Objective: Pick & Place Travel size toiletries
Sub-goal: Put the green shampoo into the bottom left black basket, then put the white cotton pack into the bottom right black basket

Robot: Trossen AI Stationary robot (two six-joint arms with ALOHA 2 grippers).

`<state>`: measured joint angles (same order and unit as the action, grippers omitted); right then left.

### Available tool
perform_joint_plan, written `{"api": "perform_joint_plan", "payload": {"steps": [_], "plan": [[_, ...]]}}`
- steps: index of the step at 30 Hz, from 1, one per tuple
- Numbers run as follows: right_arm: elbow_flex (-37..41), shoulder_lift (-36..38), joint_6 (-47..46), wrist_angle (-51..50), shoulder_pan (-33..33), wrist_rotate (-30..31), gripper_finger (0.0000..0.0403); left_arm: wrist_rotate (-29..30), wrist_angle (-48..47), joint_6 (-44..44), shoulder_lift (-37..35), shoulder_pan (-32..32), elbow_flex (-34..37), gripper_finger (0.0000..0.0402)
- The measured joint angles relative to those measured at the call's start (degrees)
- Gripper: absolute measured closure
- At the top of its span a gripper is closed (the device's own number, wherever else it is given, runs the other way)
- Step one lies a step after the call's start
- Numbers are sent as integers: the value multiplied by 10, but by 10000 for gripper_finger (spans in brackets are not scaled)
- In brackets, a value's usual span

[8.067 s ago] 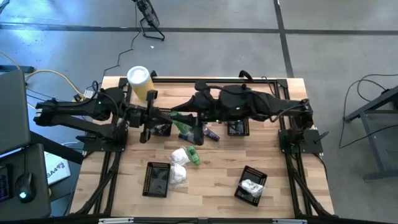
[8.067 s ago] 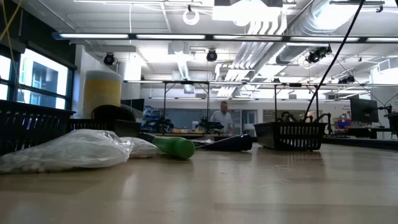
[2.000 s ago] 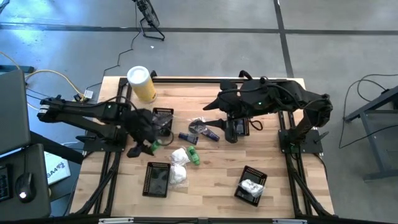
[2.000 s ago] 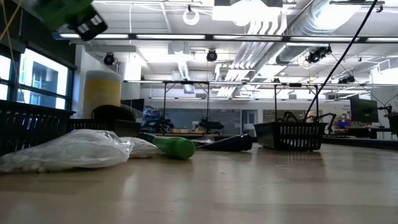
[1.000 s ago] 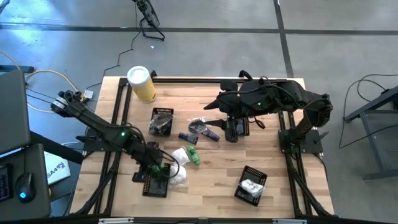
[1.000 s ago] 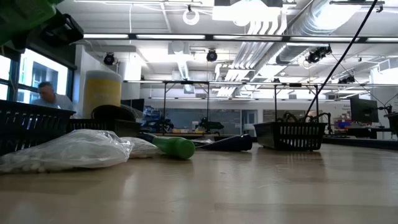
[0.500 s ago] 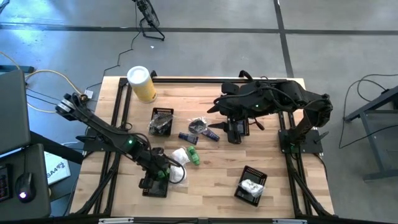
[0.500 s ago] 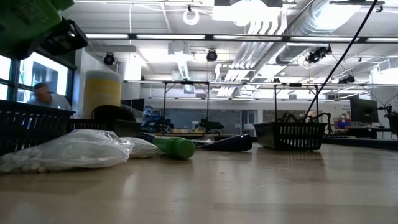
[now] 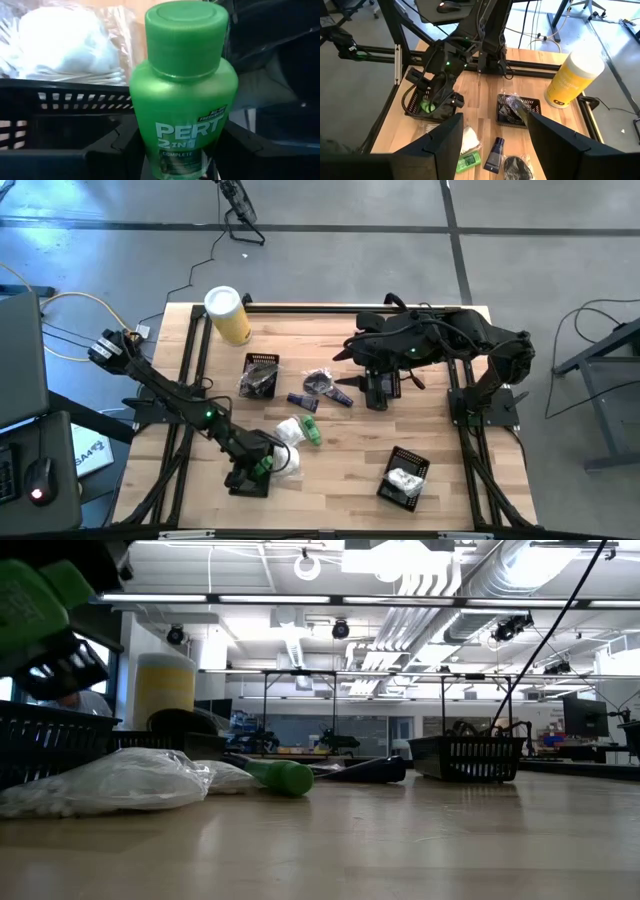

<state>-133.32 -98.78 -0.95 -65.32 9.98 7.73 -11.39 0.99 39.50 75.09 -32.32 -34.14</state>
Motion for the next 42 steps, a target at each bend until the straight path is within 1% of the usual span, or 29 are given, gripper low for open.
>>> {"api": "perform_joint_plan", "payload": {"steps": [3,9,17,22,28,31,35,42], "plan": [[0,0,7,3,0,3,188,-2,42,24,0,-1,21,223],[0,0,8,2,0,3,188,-12,28,28,0,0,27,223],[0,0,11,2,-4,3,188,-15,18,12,0,0,28,217],[0,0,10,2,-4,3,188,-15,-4,-7,0,0,28,194],[0,0,8,8,-4,3,188,-15,-11,-34,0,0,28,150],[0,0,10,15,-4,3,188,-15,-10,-37,-1,0,28,141],[0,0,11,19,-4,3,188,-16,-11,-33,-26,0,28,155],[0,0,7,19,-4,2,188,-2,-36,-16,-79,1,27,209]]}}
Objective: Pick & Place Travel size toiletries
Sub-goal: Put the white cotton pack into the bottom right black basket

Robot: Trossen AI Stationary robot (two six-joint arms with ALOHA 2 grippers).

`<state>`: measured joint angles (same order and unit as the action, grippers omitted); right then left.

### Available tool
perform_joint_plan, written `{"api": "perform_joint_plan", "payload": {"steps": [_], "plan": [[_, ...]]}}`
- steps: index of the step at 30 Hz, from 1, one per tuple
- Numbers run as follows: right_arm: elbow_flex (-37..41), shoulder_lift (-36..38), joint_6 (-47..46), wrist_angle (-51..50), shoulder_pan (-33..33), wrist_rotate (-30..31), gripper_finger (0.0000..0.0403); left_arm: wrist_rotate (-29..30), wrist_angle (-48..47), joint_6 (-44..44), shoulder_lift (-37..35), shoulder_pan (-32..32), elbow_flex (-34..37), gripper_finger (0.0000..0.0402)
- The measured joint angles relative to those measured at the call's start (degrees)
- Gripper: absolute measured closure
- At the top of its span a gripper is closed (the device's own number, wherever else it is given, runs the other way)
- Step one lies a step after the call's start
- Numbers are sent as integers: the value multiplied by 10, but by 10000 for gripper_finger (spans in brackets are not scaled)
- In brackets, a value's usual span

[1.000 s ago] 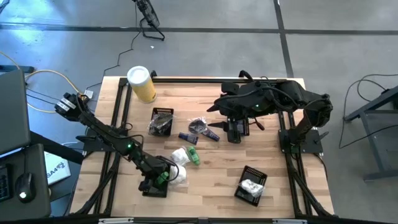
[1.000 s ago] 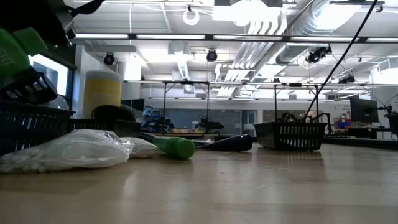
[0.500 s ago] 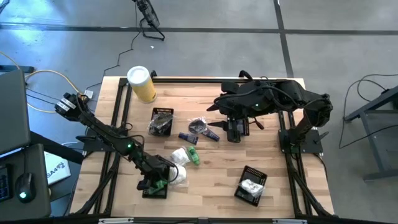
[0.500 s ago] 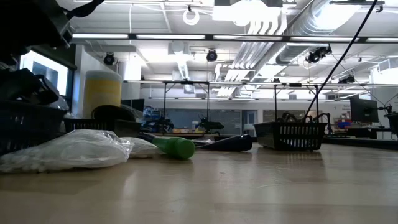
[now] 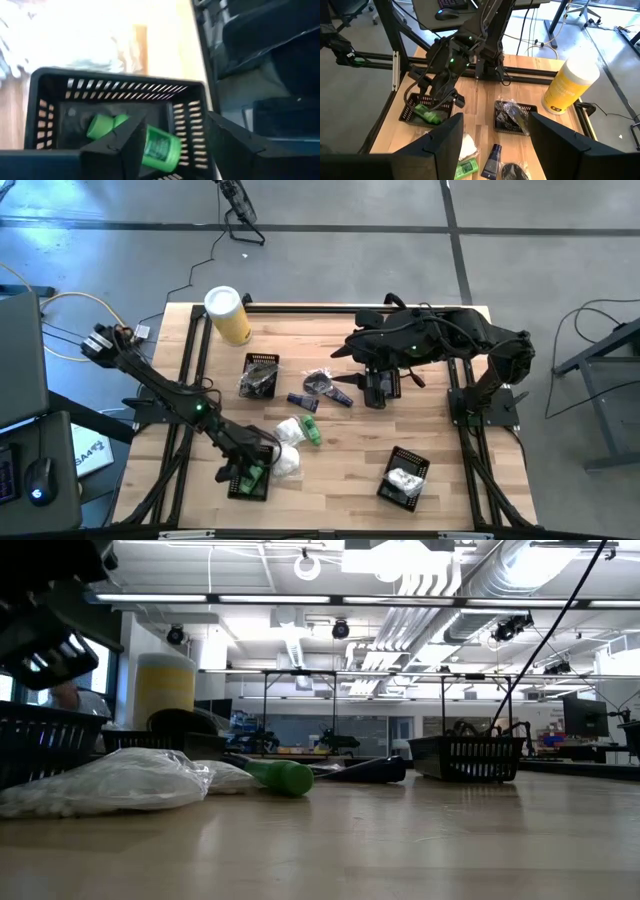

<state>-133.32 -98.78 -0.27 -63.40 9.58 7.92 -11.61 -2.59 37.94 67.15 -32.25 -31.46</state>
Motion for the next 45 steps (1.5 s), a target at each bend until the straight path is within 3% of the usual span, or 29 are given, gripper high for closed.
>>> {"api": "perform_joint_plan", "payload": {"steps": [9,16,32,45], "plan": [[0,0,-1,-1,0,-7,188,34,-31,-3,-27,1,-29,262],[0,0,0,-3,0,-7,188,32,-50,-81,-29,59,-49,294],[0,0,-79,-69,1,-3,188,-87,-101,-332,-29,249,-113,395],[-1,-14,-108,-67,-6,1,188,-101,-105,-461,-32,336,-181,401]]}}
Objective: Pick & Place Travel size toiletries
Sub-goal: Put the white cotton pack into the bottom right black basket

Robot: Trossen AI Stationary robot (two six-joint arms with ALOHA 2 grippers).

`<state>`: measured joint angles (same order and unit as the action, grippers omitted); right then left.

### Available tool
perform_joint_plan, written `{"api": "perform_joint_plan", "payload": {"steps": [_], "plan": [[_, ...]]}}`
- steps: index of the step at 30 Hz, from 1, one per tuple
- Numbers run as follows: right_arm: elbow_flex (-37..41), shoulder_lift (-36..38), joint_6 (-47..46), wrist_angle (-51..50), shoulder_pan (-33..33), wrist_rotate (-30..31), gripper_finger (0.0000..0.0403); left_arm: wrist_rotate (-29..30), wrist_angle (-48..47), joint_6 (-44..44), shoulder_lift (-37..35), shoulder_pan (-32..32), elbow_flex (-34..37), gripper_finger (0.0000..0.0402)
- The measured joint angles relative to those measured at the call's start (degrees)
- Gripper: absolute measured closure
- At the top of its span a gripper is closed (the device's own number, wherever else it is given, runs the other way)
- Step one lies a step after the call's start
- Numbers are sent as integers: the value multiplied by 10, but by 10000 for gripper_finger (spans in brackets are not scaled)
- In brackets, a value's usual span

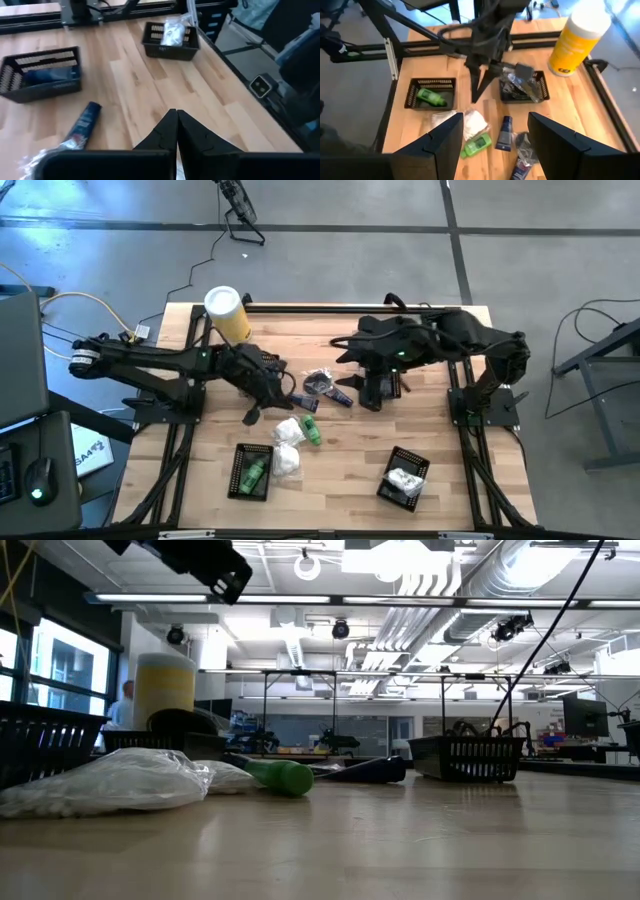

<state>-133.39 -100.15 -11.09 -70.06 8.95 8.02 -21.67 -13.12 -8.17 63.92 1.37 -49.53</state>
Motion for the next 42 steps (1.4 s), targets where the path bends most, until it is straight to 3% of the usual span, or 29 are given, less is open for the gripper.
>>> {"api": "perform_joint_plan", "payload": {"steps": [12,21,31,42], "plan": [[0,-54,-13,24,-7,-11,188,5,-84,-52,-88,27,-4,401],[1,-56,-34,23,-6,-6,188,-4,-156,-5,-113,27,-3,401],[0,-7,-73,-2,29,-1,188,-3,-137,-8,-108,22,-3,401],[1,12,-113,-34,49,102,188,49,-69,-21,-67,-32,18,401]]}}
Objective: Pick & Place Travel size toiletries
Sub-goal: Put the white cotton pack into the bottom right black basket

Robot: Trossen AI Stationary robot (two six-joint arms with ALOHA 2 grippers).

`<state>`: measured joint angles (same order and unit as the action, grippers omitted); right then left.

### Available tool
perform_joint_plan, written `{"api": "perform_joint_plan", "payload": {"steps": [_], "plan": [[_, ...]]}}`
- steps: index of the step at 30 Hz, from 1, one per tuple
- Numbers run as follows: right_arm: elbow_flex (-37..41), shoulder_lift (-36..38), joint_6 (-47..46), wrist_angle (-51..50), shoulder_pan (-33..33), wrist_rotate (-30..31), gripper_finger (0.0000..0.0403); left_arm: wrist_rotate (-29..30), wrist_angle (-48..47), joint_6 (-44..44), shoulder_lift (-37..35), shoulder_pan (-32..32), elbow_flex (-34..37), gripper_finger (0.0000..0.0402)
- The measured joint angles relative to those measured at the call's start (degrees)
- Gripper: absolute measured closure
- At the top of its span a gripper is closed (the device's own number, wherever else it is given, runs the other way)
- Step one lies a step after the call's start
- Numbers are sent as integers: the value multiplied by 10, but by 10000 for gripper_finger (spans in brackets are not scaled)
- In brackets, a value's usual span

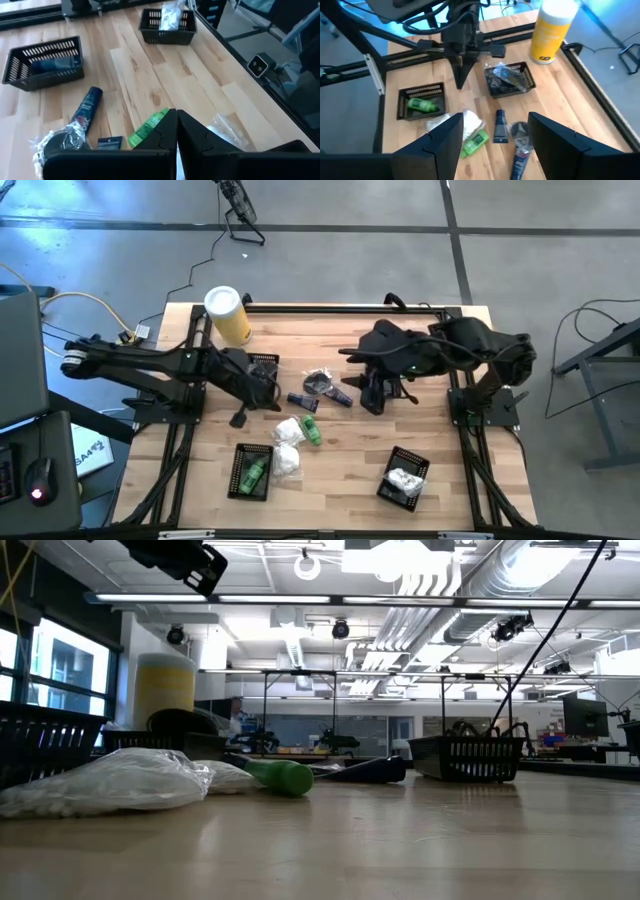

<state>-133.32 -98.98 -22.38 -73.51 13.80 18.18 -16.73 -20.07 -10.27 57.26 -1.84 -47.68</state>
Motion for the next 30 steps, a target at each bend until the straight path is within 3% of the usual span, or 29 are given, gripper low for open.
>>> {"api": "perform_joint_plan", "payload": {"steps": [6,12,18,30], "plan": [[0,1,31,-17,9,16,188,28,35,20,26,-22,0,401],[0,4,74,-29,8,17,188,110,45,62,44,-63,0,401],[0,5,77,-30,8,-18,188,173,122,75,48,-88,0,401],[0,12,97,-56,10,-1,188,182,152,68,48,-88,0,401]]}}
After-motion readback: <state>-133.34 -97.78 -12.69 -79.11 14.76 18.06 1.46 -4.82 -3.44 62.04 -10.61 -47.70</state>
